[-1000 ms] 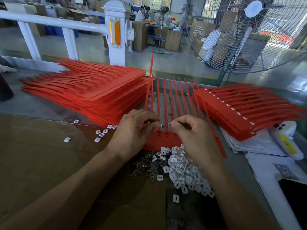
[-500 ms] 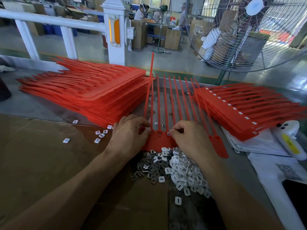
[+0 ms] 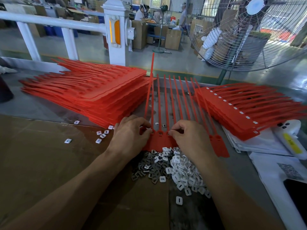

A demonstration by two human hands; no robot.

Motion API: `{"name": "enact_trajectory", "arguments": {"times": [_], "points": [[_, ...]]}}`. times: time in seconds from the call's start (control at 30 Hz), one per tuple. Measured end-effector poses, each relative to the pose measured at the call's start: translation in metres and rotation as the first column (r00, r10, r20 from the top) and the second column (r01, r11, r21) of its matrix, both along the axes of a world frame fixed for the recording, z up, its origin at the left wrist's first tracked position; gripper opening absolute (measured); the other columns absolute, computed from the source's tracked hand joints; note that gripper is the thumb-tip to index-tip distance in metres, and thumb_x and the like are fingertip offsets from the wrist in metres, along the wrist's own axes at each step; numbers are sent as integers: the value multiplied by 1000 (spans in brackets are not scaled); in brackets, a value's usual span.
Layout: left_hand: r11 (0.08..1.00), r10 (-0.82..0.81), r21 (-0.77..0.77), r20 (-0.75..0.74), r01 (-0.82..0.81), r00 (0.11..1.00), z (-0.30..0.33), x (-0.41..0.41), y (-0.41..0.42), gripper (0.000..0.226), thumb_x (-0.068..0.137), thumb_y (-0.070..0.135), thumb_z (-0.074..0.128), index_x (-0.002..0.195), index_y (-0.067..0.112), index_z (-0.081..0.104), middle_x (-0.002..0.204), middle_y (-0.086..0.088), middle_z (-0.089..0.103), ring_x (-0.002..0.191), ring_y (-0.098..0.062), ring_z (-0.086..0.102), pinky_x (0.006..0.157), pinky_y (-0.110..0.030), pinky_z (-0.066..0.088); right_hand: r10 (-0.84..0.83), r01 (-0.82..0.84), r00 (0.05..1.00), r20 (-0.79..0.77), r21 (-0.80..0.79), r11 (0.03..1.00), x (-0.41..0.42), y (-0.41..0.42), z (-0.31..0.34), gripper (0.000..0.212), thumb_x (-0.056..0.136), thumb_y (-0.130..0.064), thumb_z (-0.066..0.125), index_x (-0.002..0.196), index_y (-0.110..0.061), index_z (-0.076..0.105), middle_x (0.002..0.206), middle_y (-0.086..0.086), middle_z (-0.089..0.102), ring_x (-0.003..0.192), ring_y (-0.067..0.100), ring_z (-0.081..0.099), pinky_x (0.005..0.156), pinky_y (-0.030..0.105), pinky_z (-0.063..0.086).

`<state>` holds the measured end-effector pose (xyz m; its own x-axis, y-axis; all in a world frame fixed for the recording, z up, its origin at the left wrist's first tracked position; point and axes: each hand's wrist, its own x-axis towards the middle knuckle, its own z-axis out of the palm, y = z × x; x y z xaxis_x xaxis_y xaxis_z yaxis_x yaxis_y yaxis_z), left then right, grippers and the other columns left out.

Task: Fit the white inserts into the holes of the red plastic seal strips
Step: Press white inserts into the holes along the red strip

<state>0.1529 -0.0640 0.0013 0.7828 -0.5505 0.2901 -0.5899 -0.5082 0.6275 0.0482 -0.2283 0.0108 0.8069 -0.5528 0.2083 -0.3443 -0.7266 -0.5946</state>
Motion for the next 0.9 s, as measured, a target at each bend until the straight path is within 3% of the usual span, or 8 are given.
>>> {"name": "enact_trajectory", "arguments": {"times": [0.2,0.33,0.47,0.63,0.73,0.9], "points": [[1000,-7,-3,1,7,1000,-1,1,0,14,94,37,67,107,34,71,106,16,54,116,-14,49,106,-48,41,61,-62,998,-12,-71,996,-9,1,3,13,98,-23,69,103,-28,80,99,-18,74,80,3,69,78,22,56],[1000,-14,-22,-6,14,1000,-1,1,1,12,94,36,67,105,35,71,109,15,56,116,-14,49,105,-46,41,86,-91,995,-47,-103,991,-15,1,7,20,100,-18,64,108,-28,79,114,-10,71,99,6,66,98,35,55],[999,-13,-34,-11,12,1000,-1,1,2,11,93,36,68,104,34,72,106,16,56,116,-14,49,105,-46,41,133,-153,985,-108,-199,968,-17,2,10,26,102,-15,58,115,-27,78,114,-7,68,101,8,64,100,39,53],[999,-21,-28,-14,20,1000,0,1,3,11,94,35,67,104,35,71,106,16,55,116,-14,49,105,-46,42,115,-120,992,-43,-138,983,-23,-2,10,24,101,-17,62,120,-26,75,120,-10,69,108,3,62,96,19,47],[1000,-19,-21,-13,19,1000,1,0,3,12,94,35,67,105,33,72,109,15,57,118,-14,49,106,-46,41,158,-159,987,-19,-105,982,-26,0,13,18,99,-21,67,113,-27,77,111,-14,70,99,-3,63,87,10,44],[1000,-14,-12,-4,14,1000,1,0,2,14,94,34,67,107,31,72,109,13,57,118,-15,49,106,-46,40,328,-333,943,-58,-137,933,-24,25,16,12,94,-35,72,104,-31,78,94,-21,65,89,-4,59,84,18,44]]}}
